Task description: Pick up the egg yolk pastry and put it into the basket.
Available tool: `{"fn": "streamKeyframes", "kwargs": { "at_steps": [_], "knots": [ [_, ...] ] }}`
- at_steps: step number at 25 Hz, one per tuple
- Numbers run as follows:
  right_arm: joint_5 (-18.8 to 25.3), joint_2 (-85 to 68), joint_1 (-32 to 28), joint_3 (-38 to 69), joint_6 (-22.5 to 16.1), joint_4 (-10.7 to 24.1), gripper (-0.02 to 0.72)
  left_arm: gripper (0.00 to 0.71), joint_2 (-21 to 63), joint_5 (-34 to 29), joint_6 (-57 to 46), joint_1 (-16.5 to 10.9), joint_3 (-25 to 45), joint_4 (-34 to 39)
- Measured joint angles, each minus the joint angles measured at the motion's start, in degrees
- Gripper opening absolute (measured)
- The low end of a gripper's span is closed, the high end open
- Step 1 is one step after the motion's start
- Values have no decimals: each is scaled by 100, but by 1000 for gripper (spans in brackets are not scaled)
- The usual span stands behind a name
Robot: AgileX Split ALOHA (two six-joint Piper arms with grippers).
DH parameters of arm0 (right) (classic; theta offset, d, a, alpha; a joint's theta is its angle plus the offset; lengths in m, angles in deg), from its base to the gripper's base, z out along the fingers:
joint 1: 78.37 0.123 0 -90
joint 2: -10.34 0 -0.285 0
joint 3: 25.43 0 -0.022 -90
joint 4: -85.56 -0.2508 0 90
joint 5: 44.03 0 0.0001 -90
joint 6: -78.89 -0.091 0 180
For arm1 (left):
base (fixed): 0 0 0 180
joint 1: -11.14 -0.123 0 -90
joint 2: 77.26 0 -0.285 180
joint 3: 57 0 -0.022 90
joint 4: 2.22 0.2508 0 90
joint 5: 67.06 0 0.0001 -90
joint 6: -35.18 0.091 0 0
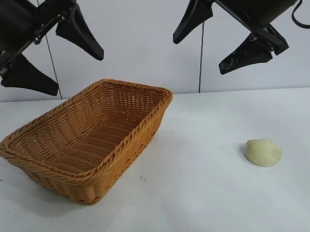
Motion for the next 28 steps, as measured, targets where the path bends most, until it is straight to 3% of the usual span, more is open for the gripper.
{"fn": "streamKeyframes", "kwargs": {
  "at_steps": [11,16,21,28],
  "knots": [
    [-11,0,0,0,0,0,685,692,12,48,0,0,0,12],
    [-11,0,0,0,0,0,685,692,314,31,-150,0,0,414],
    [-11,0,0,0,0,0,685,692,807,-203,-924,0,44,1037],
    [-15,0,0,0,0,0,685,692,1362,-599,-3102,0,675,1959]
  ]
}}
